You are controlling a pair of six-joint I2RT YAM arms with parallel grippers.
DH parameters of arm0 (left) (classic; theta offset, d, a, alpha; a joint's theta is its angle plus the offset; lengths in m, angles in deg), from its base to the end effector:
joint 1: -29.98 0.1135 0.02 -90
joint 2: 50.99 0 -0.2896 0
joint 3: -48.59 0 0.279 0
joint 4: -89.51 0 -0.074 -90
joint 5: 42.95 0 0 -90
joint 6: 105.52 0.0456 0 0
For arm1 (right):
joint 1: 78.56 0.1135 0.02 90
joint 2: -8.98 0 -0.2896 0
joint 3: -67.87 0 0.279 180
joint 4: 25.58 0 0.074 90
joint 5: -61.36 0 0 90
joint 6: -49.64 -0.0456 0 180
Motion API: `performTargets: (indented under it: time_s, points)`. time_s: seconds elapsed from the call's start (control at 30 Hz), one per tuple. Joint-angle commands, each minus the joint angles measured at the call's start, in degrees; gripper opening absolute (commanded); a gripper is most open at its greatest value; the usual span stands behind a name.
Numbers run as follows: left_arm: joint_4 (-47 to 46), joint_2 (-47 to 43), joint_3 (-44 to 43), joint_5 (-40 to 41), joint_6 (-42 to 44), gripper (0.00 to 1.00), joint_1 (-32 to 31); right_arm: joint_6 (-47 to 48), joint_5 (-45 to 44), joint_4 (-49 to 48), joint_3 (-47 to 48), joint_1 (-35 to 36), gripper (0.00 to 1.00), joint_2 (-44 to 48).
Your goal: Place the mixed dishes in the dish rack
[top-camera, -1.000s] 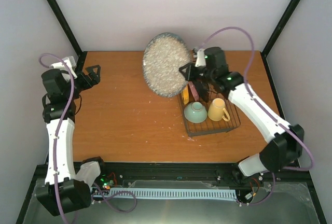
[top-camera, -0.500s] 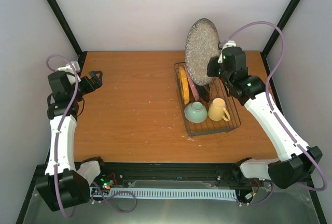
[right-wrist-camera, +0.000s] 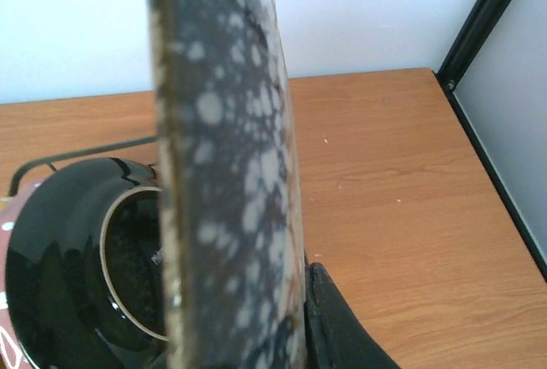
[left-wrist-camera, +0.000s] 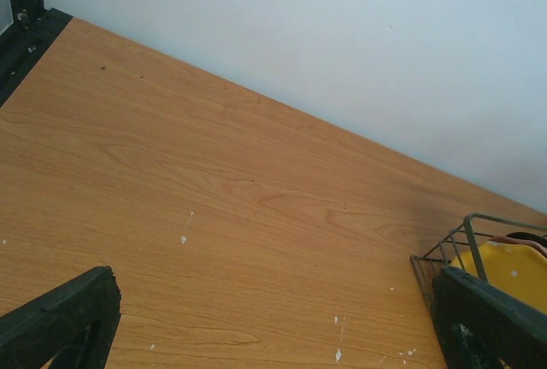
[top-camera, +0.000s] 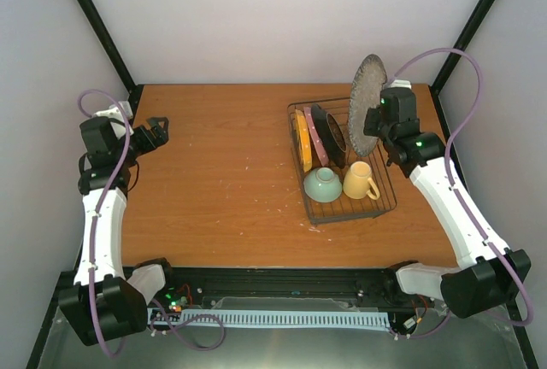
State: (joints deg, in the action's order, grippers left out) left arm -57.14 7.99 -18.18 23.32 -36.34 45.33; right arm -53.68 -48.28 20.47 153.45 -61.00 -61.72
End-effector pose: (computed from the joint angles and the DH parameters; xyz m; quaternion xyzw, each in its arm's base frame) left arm 0.2475 0.0489 0.3496 -0.1528 0.8211 -0.1986 0.5129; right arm 0.2849 0.0741 0.3979 0.0520 0.8608 -0.0144 0.5060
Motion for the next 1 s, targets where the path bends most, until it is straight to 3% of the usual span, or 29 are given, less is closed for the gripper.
performTargets:
  time_s: [0.0,0.5,0.97]
  points:
    - [-1.62,-0.13,0.26,0.70,1.65,1.00,-0.17,2.03,-3.53,-12.02,4.88,0.19,0.03,3.72]
    - [-2.28,-0.33,1.25,0.30,1.10,1.00,-0.16,13.69,-10.06,-12.95,-1.26,0.13,0.03,3.64]
    - [-2.30,-0.40,1.59,0.04,0.94,1.00,-0.18,13.37,-3.50,-13.21,-4.11,0.13,0.03,-3.87]
